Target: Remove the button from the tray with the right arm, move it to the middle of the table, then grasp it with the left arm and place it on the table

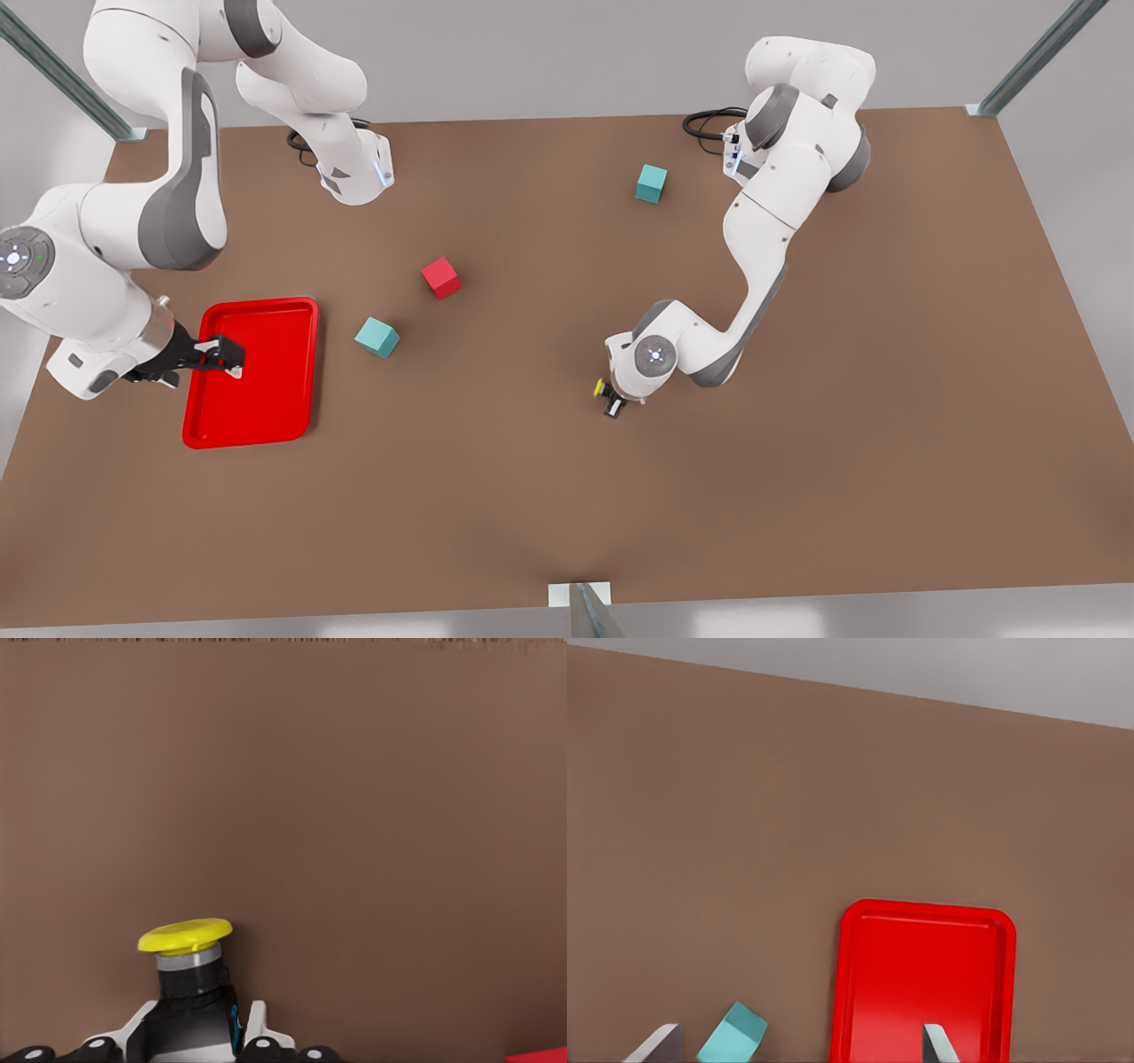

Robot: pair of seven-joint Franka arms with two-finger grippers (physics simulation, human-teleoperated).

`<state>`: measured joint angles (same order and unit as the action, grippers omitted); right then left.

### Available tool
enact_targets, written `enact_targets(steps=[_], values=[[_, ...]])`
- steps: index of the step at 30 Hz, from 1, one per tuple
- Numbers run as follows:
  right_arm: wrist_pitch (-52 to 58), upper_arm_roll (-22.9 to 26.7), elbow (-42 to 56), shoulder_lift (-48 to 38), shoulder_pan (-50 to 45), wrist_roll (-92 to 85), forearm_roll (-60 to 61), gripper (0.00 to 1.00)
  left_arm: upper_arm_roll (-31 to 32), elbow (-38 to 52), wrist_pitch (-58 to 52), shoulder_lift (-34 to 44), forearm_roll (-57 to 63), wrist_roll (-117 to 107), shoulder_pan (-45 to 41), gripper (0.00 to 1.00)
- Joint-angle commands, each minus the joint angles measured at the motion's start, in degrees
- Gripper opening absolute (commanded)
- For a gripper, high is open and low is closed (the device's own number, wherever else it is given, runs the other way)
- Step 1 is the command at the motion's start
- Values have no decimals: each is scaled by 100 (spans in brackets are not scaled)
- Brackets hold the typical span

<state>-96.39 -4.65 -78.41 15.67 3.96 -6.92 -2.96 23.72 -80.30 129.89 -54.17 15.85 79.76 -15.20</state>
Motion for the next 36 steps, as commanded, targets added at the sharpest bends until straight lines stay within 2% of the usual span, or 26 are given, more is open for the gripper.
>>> enact_targets(steps=[1,4,11,19,26,31,36], values=[[58,-1,-7,-2,-18,-2,6,100,1,5,10,3,15,-197,-9,56],[58,-1,-7,6,-26,-2,6,100,1,-3,63,20,15,-180,-44,50],[58,-1,-7,6,-26,-2,6,100,19,15,-8,204,15,-153,184,51],[58,-1,-7,6,-35,-2,6,100,1170,32,-25,134,-195,-57,1389,49],[58,-1,-7,59,-18,-29,6,100,1170,23,177,-226,-2181,1348,1723,47],[58,-1,-16,59,-35,-20,6,100,1434,14,-553,-279,-3861,2413,1960,47],[58,-1,-16,77,-44,-11,6,100,1443,58,-1009,-551,-4678,3476,2144,47]])
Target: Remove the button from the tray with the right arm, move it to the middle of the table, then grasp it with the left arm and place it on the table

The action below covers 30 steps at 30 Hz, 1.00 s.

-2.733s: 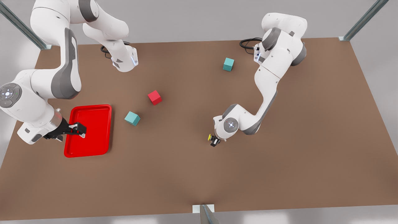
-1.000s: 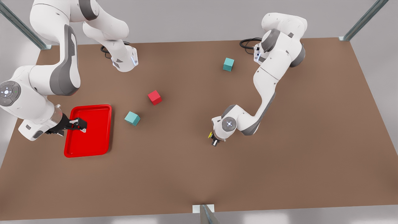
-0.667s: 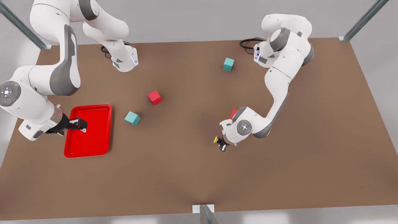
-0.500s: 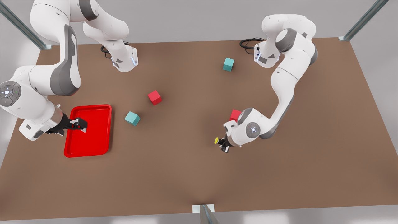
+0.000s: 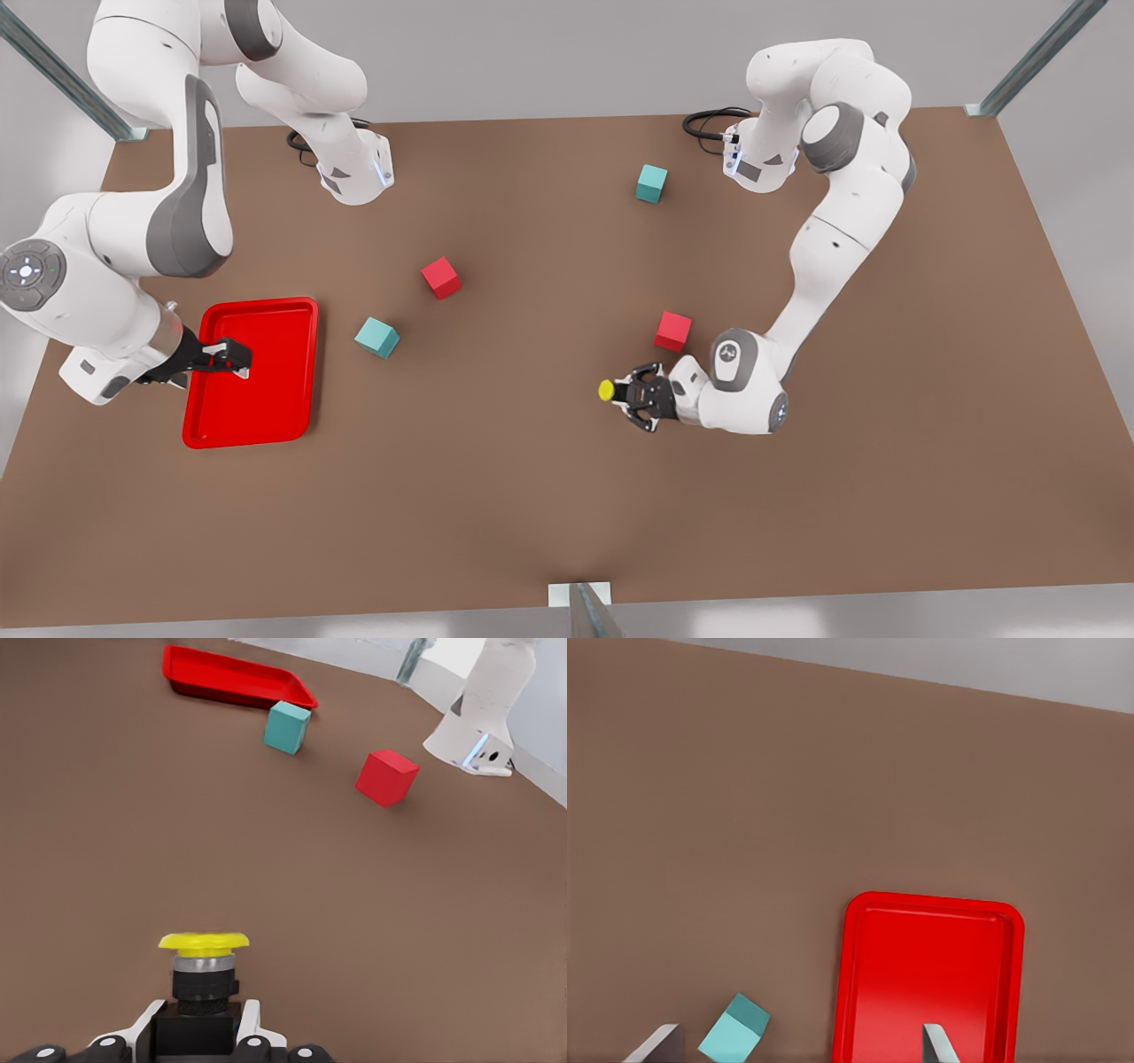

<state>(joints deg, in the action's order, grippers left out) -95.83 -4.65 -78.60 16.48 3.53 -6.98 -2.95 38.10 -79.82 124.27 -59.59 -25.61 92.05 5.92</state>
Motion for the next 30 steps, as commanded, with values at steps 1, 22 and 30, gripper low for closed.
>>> enact_targets(steps=[1,22,30], values=[[3,0,3,-4,-1,-5,5,100,4,28,-447,-140,-699,2555,50,47],[3,-9,3,-4,-1,4,5,100,-163,309,-1432,-738,-1262,4093,463,48],[3,-9,3,-4,-1,4,5,100,-391,274,-1440,-800,-1271,4348,472,48]])
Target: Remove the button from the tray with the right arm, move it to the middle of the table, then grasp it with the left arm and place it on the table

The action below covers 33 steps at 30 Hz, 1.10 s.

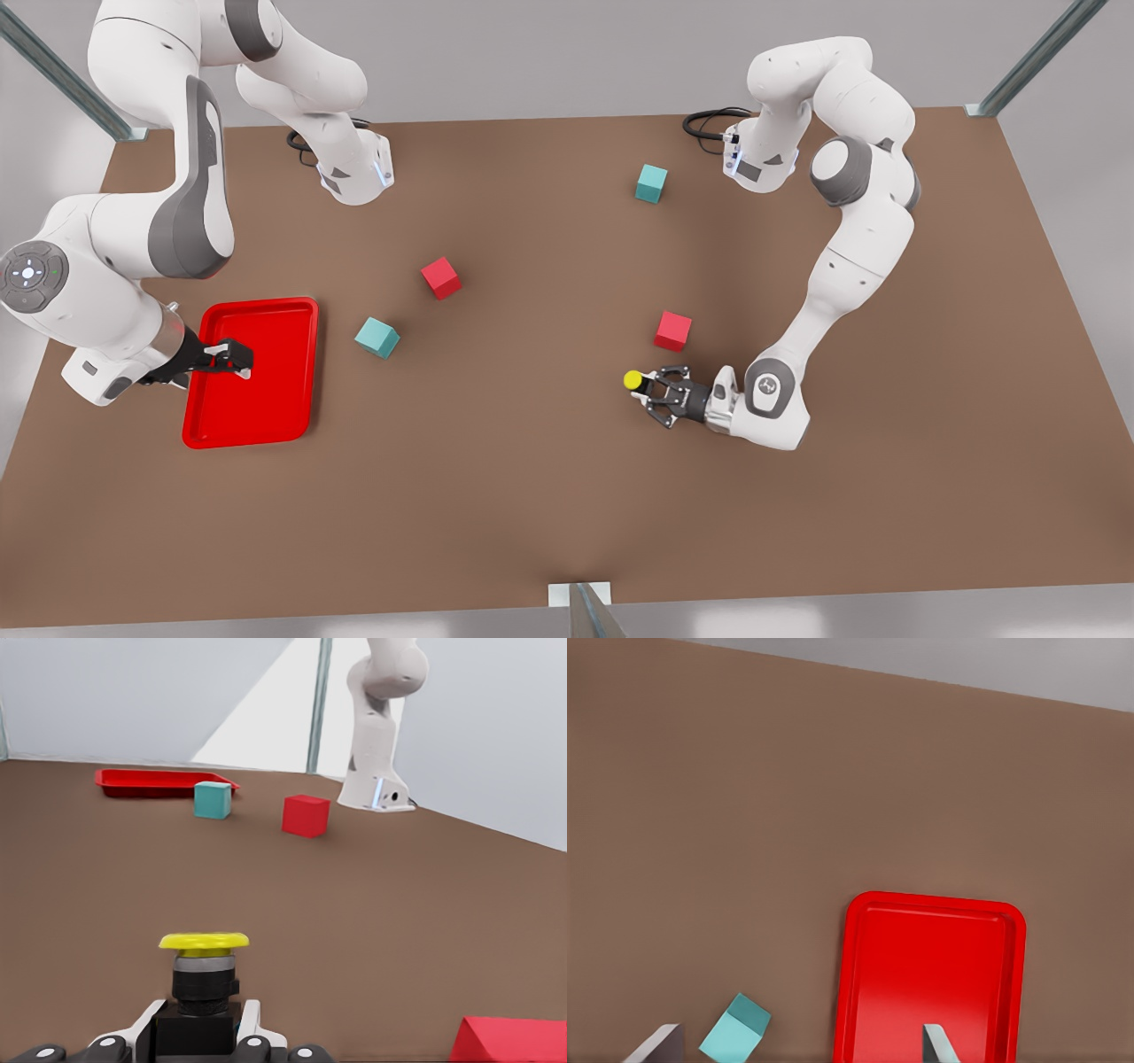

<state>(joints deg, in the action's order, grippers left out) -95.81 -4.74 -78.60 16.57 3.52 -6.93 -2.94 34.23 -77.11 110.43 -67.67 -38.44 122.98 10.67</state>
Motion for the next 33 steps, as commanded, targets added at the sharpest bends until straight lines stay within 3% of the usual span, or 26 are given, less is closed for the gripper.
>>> enact_targets(steps=[1,24,25,27,28,29,33], values=[[1,0,3,-5,0,-1,4,100,-4,-6,-83,-9,-5,1264,15,48],[1,-9,3,-13,-18,8,4,100,-136,47,-180,-185,-32,1413,190,49],[1,-9,3,-5,-18,8,4,100,-136,47,-180,-185,-32,1413,190,53],[1,-9,3,-13,-18,8,4,100,-136,47,-189,-177,-49,1387,199,74],[1,-9,3,-5,-18,8,-4,100,-136,47,-189,-177,-49,1369,199,94],[1,-9,3,-5,-18,8,-4,100,-136,47,-189,-168,-58,1352,199,100],[1,-18,3,-5,-26,8,-5,100,-136,47,-198,-141,-58,1317,243,100]])
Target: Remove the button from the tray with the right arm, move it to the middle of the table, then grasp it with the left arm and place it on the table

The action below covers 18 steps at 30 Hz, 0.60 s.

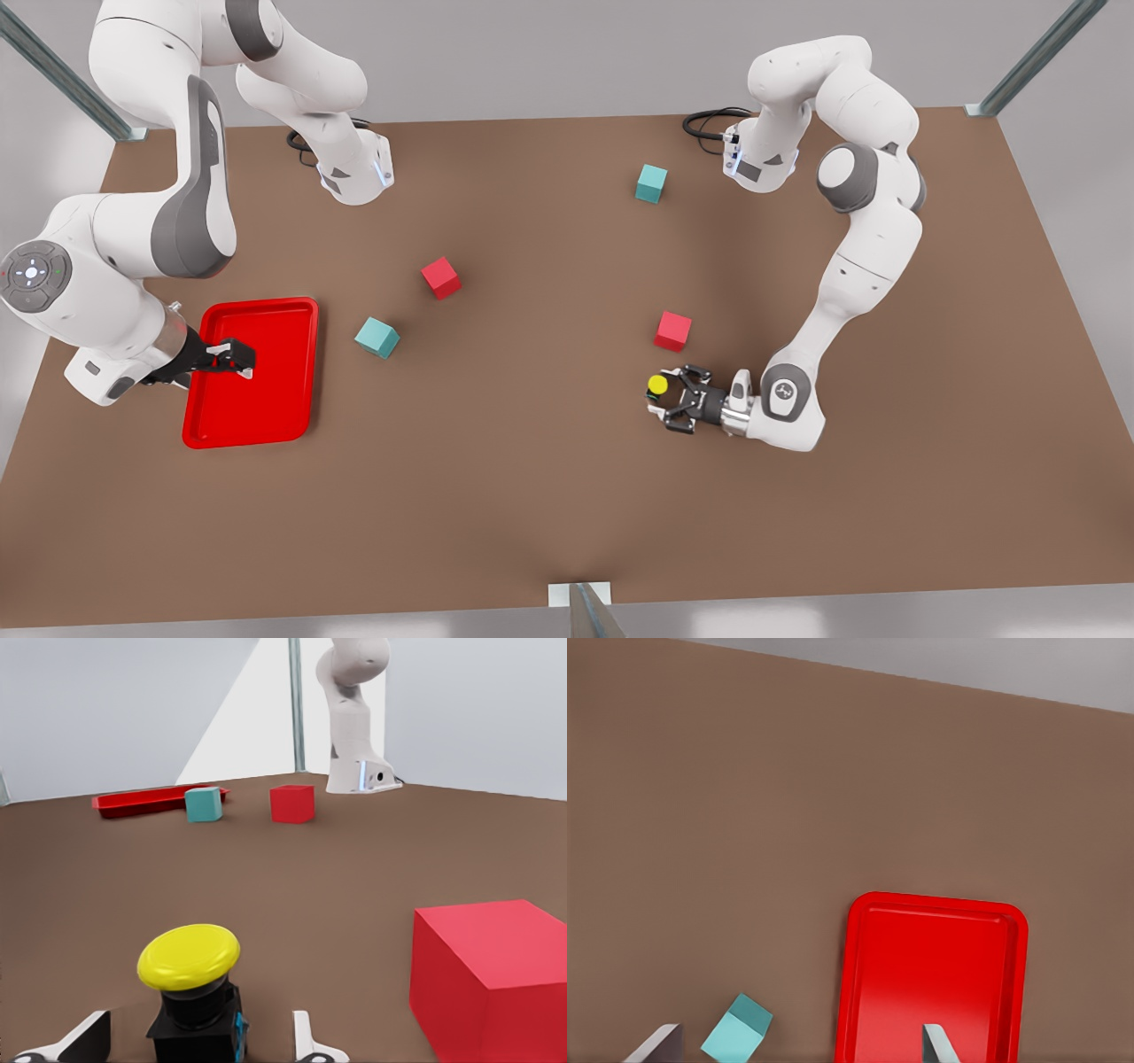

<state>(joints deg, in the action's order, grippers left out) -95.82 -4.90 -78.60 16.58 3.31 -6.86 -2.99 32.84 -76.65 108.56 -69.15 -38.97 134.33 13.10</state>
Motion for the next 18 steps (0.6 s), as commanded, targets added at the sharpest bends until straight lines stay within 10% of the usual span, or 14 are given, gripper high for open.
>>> enact_targets(steps=[1,18], values=[[2,-2,12,-6,-41,1,1,100,3,1,-10,16,-5,137,9,100],[2,-2,12,-14,-67,1,-17,100,574,-51,-766,482,-5,-732,474,100]])
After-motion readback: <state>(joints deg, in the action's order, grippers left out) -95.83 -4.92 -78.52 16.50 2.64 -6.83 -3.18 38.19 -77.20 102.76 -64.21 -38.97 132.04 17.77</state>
